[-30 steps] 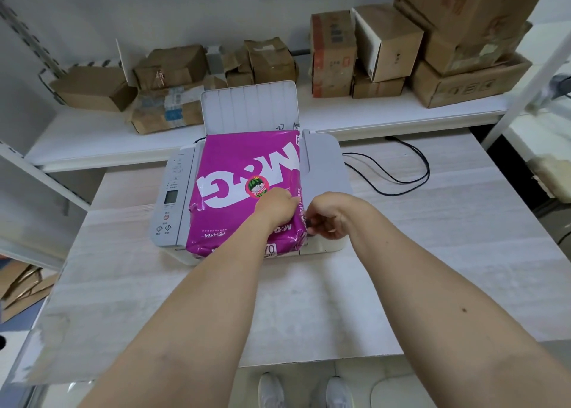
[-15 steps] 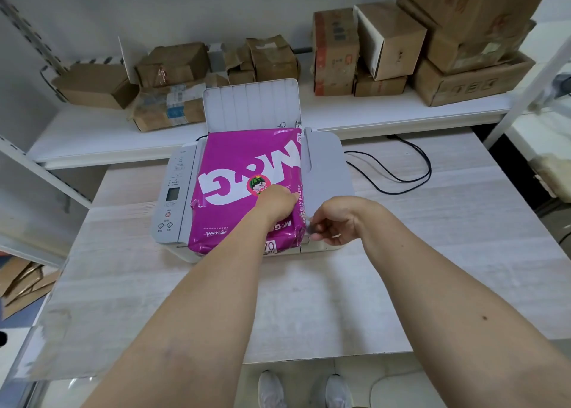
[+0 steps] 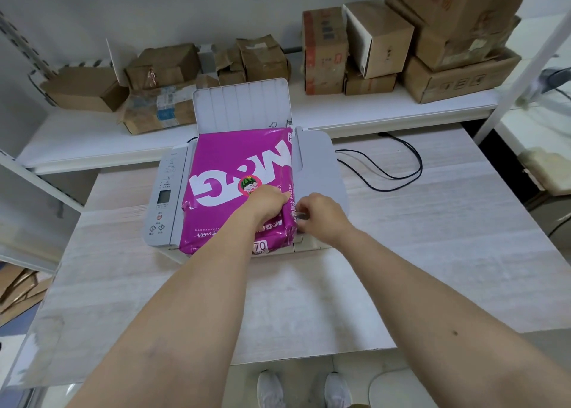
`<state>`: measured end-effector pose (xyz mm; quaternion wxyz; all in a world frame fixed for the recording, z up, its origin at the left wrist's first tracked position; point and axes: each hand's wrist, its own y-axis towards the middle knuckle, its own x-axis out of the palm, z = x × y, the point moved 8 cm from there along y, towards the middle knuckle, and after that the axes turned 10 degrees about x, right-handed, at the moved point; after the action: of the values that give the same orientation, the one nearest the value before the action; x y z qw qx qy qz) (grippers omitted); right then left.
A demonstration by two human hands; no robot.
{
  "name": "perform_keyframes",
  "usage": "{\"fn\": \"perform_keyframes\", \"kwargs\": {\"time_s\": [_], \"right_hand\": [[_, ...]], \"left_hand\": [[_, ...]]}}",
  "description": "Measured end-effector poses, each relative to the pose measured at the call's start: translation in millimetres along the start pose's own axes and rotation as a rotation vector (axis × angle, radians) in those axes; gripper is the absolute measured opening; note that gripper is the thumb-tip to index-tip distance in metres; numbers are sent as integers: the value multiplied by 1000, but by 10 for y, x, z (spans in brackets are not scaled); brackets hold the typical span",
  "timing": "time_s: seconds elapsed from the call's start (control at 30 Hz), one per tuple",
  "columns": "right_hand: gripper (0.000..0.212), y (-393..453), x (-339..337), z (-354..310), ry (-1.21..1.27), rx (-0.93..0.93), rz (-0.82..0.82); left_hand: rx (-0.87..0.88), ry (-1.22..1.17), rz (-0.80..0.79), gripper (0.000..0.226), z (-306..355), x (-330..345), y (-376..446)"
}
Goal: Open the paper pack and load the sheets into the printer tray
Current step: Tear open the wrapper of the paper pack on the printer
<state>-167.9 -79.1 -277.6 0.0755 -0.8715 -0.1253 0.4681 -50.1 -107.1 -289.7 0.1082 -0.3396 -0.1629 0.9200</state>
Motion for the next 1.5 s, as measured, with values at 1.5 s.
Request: {"fn": "perform_keyframes", "kwargs": {"time_s": [1.5], "right_hand": [[36, -411, -151, 92, -379, 314, 81]], "left_hand": [[221, 432, 100, 53, 158, 44, -271]]}}
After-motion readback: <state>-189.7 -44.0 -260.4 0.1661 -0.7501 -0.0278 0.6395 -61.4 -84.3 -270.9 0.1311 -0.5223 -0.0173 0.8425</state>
